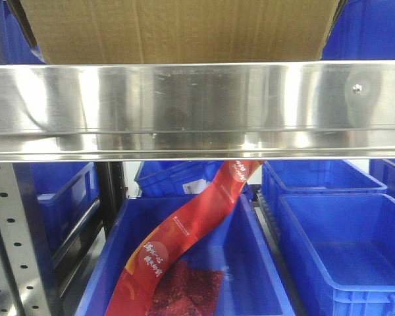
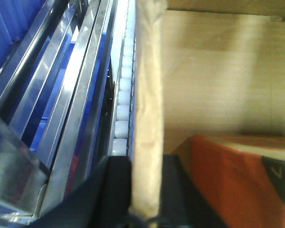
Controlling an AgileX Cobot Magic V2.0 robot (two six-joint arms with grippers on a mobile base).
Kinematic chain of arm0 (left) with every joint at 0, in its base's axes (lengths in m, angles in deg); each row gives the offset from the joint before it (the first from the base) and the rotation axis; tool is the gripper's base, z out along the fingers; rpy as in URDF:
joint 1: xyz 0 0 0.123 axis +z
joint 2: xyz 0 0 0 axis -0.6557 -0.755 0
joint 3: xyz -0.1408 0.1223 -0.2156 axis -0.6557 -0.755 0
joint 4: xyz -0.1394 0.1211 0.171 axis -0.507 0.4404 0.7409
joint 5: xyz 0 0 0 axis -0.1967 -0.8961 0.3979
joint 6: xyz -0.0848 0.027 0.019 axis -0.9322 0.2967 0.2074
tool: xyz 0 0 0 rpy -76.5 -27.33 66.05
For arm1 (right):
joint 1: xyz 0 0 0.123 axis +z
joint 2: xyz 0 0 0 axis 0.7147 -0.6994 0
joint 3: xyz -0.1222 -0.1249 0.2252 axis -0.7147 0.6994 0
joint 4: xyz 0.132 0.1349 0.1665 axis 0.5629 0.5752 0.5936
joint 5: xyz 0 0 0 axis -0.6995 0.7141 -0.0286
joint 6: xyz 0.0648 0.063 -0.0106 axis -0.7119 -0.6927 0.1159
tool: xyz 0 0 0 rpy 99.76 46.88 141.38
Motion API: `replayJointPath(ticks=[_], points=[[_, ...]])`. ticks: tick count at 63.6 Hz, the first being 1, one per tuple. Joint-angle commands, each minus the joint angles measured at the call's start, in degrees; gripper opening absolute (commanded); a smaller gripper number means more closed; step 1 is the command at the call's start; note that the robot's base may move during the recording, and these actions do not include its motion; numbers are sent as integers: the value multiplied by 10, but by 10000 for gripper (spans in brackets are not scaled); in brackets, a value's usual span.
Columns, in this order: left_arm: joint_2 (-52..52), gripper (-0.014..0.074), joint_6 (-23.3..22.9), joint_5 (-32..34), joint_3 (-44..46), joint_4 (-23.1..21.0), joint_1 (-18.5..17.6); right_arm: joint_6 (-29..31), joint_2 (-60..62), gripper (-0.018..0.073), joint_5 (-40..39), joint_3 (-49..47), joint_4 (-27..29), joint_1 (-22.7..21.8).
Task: Stack two boxes on right shelf middle
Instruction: 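Push the box stack onto the middle shelf rollers with both grippers, then open both grippers to release the box walls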
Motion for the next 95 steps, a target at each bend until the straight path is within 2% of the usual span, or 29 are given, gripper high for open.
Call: replayJointPath(ticks=[1,4,9,13,21,28,32,36,39,44,46,49,53,57,59,74,81,89,95], points=[[3,351,-1,12,2,8,3,-3,5,236,1,-4,-5,-4],[3,419,-1,15,2,8,3,-3,5,326,0,-4,-5,-4],[3,447,-1,19,2,8,3,-3,6,441,-5,-4,-5,-4],[4,443,-1,21,4,8,3,-3,8,458,-8,-5,-5,-4],[5,443,-1,11,18,2,3,-3,16,430,-3,-4,-5,-4],[13,443,-1,6,28,0,3,-2,26,361,6,-4,-5,-4],[21,412,-1,6,28,-5,3,-2,34,283,9,-4,-5,-4],[24,303,-1,1,28,-12,3,-2,37,167,14,-4,-5,-4],[24,204,-1,-8,28,-15,3,-2,38,38,19,-4,-5,-4],[24,-36,0,-31,28,-26,3,-2,40,-160,26,-4,-4,-4],[24,-109,9,-37,28,-34,3,-2,41,-161,26,-4,-2,-4],[25,-99,46,-40,28,-55,3,8,42,-160,25,-4,-2,-4],[29,-92,112,-31,22,-104,3,34,50,-160,11,6,-2,-4],[39,-92,182,-9,6,-151,3,66,60,-160,-16,28,-2,-4],[45,-92,195,6,-5,-167,3,77,73,-160,-39,52,-1,-4],[127,-92,193,167,-166,-211,3,85,172,-160,-202,248,-1,-4],[187,-95,158,272,-289,-210,3,84,214,-160,-250,322,3,-9],[254,-112,149,373,-413,-208,3,84,251,-160,-272,386,38,-46],[304,-111,148,416,-500,-197,6,84,280,-160,-281,428,44,-77]])
